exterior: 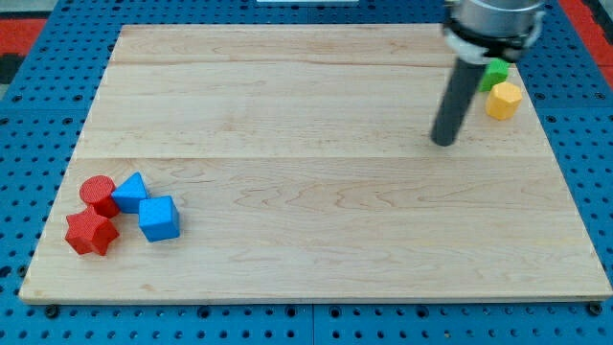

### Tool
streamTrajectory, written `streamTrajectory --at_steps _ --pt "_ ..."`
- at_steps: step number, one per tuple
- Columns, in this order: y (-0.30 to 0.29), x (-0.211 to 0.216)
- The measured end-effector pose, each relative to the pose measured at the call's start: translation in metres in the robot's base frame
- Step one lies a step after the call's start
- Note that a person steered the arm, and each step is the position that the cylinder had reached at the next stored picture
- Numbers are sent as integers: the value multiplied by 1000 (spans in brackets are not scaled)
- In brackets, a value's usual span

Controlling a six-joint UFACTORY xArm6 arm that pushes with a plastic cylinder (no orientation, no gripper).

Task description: Move your arm towards the left side of the board

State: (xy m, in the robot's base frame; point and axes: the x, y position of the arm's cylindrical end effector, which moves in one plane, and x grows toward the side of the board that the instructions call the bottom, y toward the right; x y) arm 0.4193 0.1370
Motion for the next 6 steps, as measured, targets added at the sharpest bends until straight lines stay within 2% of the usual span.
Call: streamTrajectory --at_steps 6 --pt "-404 -10"
